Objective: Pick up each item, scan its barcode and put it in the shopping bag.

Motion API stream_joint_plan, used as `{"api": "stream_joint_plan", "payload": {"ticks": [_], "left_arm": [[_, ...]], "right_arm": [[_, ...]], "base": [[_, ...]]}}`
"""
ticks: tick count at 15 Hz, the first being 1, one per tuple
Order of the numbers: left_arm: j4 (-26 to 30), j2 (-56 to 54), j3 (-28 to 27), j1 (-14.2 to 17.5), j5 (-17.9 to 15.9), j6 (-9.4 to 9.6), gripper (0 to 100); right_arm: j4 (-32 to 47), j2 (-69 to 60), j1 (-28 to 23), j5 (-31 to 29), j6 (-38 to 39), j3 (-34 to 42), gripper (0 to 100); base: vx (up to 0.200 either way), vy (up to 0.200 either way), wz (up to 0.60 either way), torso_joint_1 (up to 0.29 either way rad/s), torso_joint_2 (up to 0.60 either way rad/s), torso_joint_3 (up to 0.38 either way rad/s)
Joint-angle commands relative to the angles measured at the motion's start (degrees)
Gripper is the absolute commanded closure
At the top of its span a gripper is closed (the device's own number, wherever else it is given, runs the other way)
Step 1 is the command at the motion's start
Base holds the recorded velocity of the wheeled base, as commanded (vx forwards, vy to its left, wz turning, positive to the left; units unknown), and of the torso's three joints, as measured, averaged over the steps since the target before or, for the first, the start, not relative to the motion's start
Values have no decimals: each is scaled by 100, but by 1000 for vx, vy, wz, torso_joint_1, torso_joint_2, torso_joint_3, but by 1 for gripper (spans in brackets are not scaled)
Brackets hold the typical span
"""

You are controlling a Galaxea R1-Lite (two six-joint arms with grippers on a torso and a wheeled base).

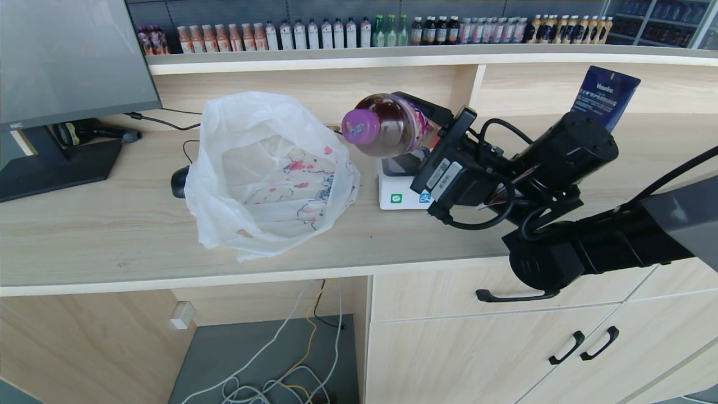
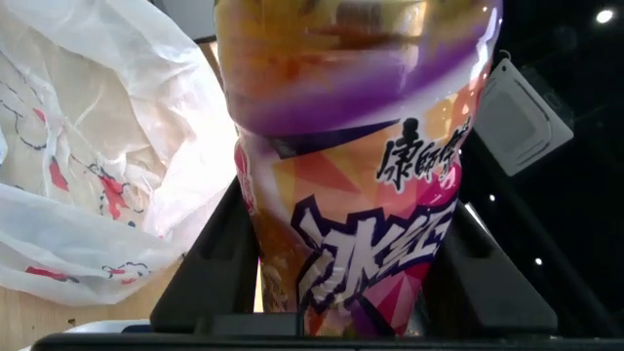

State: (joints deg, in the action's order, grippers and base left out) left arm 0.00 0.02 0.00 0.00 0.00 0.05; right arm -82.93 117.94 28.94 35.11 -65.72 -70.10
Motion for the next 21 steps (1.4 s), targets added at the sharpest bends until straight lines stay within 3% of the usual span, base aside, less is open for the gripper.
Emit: {"api": "stream_joint_plan", "payload": {"ticks": [1,21], "left_arm": [[0,-2,0,0,0,4,100],[0,-2,0,0,0,4,100]], "right_arm": [[5,-26,-2,31,-81,93,100],[216,80,-11,356,-688,365,100]], "base": [[0,0,0,0,0,0],[0,0,0,0,0,0]]}}
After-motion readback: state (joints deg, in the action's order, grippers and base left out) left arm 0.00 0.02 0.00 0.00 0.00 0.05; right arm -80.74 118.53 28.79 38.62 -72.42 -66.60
